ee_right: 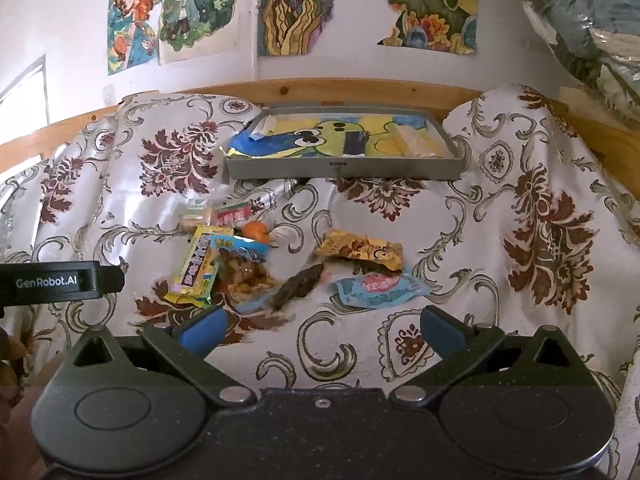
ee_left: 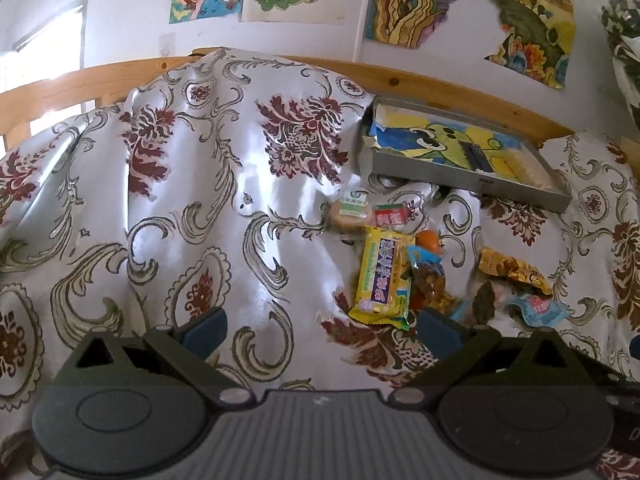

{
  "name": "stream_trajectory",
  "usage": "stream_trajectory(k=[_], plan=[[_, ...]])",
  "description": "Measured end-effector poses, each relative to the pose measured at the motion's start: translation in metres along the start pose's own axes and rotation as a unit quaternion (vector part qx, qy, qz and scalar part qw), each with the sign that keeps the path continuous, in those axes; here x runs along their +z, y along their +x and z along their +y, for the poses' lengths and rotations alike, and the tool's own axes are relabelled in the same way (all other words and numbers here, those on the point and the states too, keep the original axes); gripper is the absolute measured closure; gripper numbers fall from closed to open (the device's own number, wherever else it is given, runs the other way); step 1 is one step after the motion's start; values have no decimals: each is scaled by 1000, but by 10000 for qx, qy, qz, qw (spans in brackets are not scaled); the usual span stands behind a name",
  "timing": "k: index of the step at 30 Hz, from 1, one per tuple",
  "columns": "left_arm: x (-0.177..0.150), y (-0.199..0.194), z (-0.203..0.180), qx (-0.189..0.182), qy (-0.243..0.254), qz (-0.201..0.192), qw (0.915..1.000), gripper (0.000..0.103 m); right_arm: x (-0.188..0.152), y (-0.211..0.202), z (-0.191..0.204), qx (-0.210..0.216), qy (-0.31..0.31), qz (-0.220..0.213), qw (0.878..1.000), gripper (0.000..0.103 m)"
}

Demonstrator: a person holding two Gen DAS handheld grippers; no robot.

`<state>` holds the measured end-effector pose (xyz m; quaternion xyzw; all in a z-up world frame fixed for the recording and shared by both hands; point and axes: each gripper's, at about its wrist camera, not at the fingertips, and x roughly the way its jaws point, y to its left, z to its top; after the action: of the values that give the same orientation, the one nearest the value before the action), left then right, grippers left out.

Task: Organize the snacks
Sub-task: 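Move both tools back over the snack pile, then lower right tool to the brown dried-fish packet while left tool approaches the yellow biscuit packet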

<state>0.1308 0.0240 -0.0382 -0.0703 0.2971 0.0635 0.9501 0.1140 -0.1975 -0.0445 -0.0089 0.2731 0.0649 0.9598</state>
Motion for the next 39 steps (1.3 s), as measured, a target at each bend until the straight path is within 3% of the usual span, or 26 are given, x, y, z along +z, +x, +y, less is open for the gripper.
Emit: stream_trajectory(k=[20, 30, 36, 39], plan=[[22, 33, -2, 194, 543, 181, 9982, 0, 10, 36, 1, -35, 6, 138, 9999, 1], [32, 62, -13, -130, 698, 190, 9973, 0, 24, 68, 5, -185, -285, 38, 9994, 1], [35, 73, -16, -631, 879, -134, 9940, 0, 26, 90, 9, -221, -475, 102, 9986, 1], [36, 81, -17, -761, 987, -72, 9922, 0, 26, 103, 15, -157, -606, 180, 9979, 1]])
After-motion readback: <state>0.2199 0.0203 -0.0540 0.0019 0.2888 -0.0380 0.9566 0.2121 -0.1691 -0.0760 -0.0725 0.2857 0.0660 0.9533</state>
